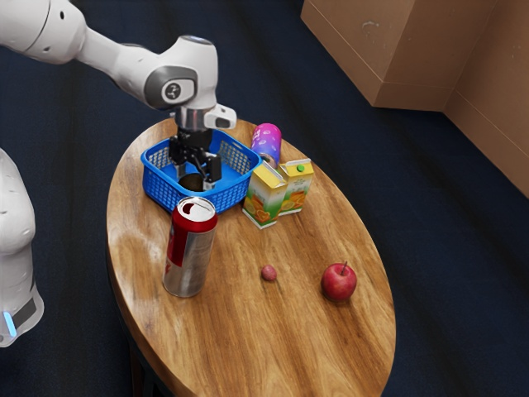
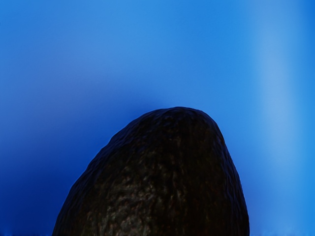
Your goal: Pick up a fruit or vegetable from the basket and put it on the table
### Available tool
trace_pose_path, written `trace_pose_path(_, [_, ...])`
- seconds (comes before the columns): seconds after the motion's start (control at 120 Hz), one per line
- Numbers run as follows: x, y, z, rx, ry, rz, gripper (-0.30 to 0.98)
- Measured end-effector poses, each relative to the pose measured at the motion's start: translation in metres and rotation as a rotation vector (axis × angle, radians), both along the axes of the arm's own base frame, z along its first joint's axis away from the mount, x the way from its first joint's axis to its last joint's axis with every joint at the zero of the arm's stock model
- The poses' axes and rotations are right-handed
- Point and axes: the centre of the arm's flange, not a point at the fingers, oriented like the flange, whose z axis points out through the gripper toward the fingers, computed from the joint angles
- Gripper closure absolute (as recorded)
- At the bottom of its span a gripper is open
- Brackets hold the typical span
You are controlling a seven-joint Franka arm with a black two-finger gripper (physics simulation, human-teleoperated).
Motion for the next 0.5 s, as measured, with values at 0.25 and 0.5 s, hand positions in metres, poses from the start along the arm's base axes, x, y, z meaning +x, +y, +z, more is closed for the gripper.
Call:
trace_pose_path(0.25, [-0.0008, -0.0056, -0.0033, 0.006, 0.002, -0.006, 0.01])
trace_pose_path(0.5, [-0.0019, -0.0066, -0.0074, 0.005, 0.009, 0.000, 0.01])
